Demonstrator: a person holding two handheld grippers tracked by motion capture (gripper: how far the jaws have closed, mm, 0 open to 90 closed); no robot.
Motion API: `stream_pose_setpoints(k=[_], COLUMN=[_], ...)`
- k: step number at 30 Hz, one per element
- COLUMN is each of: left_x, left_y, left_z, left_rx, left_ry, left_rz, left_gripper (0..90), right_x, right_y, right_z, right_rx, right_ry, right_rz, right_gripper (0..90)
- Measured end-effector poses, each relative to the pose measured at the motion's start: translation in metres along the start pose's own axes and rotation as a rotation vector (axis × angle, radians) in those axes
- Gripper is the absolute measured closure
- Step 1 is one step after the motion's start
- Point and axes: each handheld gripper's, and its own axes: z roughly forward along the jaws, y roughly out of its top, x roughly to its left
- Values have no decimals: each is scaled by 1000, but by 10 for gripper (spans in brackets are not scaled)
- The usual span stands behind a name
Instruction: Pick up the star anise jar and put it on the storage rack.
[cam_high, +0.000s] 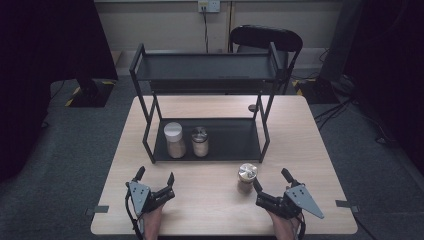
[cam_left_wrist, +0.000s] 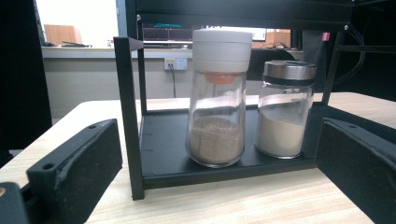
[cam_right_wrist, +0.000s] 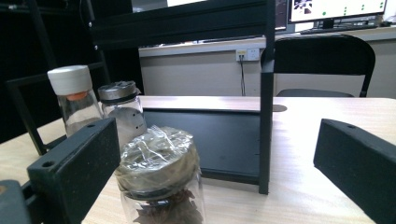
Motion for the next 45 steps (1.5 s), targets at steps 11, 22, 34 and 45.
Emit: stream_pose_setpoints(k=[11, 22, 34, 45], left_x=[0, 0, 0, 0], left_y=[0, 0, 0, 0], left_z=[0, 0, 0, 0], left_rx=[-1, -2, -2, -2], left_ry=[0, 0, 1, 2], left_rz=[1, -1, 0, -1], left_gripper=[2, 2, 1, 2], right_x=[8, 15, 16, 15], right_y=[11, 19, 22, 27], right_z=[11, 26, 37, 45], right_rx=[44, 86, 166, 254], right_ry=[35, 75, 105, 124], right_rz=[-56, -88, -131, -159], right_gripper=[0, 41, 87, 164])
